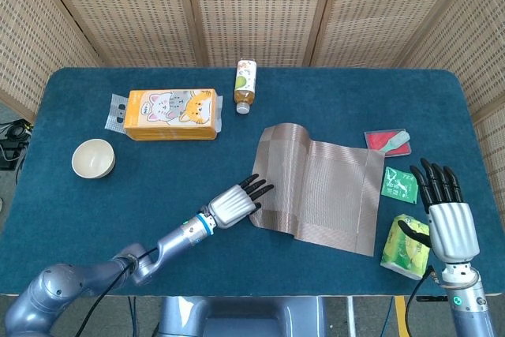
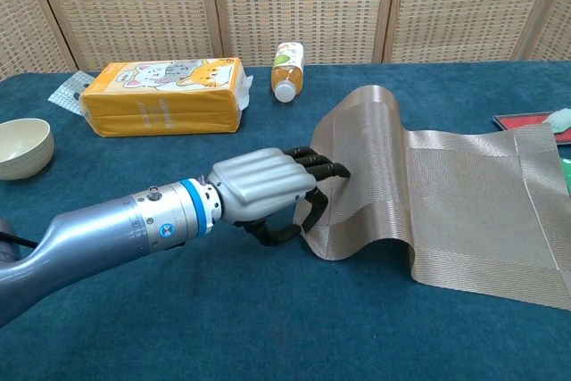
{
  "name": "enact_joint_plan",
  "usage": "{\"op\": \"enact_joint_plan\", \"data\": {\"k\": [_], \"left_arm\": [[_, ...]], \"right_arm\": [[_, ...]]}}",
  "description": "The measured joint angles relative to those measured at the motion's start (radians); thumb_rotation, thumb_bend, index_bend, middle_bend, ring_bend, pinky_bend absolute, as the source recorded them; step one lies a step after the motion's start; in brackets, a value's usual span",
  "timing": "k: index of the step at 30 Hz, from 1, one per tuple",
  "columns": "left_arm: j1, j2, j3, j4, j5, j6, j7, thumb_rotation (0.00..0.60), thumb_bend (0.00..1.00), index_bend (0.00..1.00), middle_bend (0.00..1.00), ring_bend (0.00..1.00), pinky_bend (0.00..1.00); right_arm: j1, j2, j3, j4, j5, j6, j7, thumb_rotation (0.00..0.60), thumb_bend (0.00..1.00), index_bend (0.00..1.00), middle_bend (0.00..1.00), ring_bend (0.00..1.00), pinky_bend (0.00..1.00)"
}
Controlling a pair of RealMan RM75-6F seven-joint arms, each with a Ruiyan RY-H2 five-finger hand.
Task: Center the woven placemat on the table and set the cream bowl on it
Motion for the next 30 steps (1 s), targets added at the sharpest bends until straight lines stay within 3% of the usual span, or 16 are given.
{"op": "enact_joint_plan", "data": {"k": [16, 30], "left_arm": [[0.048, 0.098, 0.02, -0.132, -0.007, 0.033, 0.072, 0.6, 0.54, 0.79, 0.0, 0.0, 0.0], [0.183, 0.344, 0.082, -0.406, -0.034, 0.126, 0.253, 0.6, 0.55, 0.79, 0.0, 0.0, 0.0]], "right_arm": [[-0.003, 0.005, 0.001, -0.004, -0.005, 0.005, 0.004, 0.6, 0.0, 0.0, 0.0, 0.0, 0.0], [-0.006, 0.009, -0.008, -0.017, -0.028, 0.012, 0.001, 0.6, 0.0, 0.0, 0.0, 0.0, 0.0]]}}
